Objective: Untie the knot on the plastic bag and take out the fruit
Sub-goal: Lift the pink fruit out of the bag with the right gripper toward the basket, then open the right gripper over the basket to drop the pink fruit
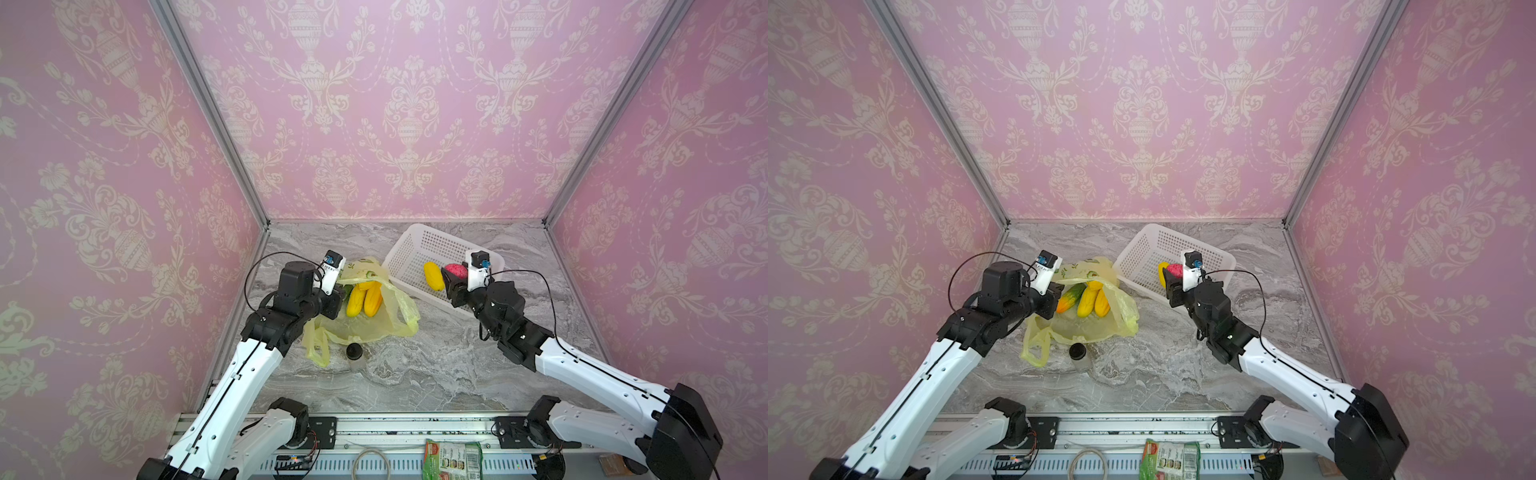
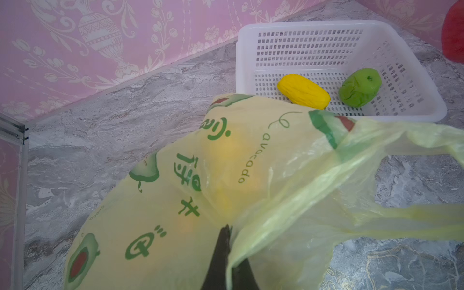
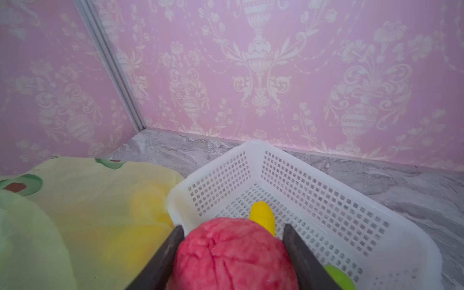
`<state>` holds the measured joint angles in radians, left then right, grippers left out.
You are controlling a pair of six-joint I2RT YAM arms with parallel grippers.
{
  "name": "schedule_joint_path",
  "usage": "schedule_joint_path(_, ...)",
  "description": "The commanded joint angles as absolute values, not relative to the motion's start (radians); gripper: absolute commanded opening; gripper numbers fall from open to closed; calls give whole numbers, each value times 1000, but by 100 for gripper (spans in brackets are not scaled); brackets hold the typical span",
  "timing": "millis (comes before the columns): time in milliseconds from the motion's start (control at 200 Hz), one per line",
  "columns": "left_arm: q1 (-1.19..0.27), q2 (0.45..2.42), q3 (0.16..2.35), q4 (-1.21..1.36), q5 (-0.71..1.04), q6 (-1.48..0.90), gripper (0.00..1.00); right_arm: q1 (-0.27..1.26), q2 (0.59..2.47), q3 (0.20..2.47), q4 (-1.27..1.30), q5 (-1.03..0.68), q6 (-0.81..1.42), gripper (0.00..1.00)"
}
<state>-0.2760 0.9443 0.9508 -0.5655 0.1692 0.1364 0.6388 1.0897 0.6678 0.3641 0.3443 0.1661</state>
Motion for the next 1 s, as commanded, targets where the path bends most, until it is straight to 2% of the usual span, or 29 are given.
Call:
schedule_joint_path(0,-270,945,960,-587,156,129,0,553,1125,683,262,391,278,11)
schedule_joint_path(180,-271,945,951,-577,156,130,0,435,1357,837,128,325,377,13)
schedule_joint_path(265,-272,964,950,-583,158,129,0,430,1488,947,67,306,374,12)
schedule_joint_path(540,-272,976,958,-587,176,130,0,413,1837,1249,-99,309,349,21)
schedule_joint_path(635,-272,955,956,-585,170,133,0,411,1904,1287,-110,307,347,23)
schedule_joint_path(670,-271,950,958,-586,176,133,0,410,1914,1281,-95,305,347,27)
schedule_joint_path(736,-272,955,952,-576,181,130,0,409,1915,1263,-67,291,348,42)
schedule_joint_path(801,-272,980,951,-578,184,134,0,407,1903,1254,-55,278,351,53)
schedule_joint_path(906,-272,1007,966,-581,214,139,0,407,1864,1229,-34,274,365,80)
schedule_joint_path(996,-272,979,955,-568,230,142,0,407,1794,1187,6,260,365,87)
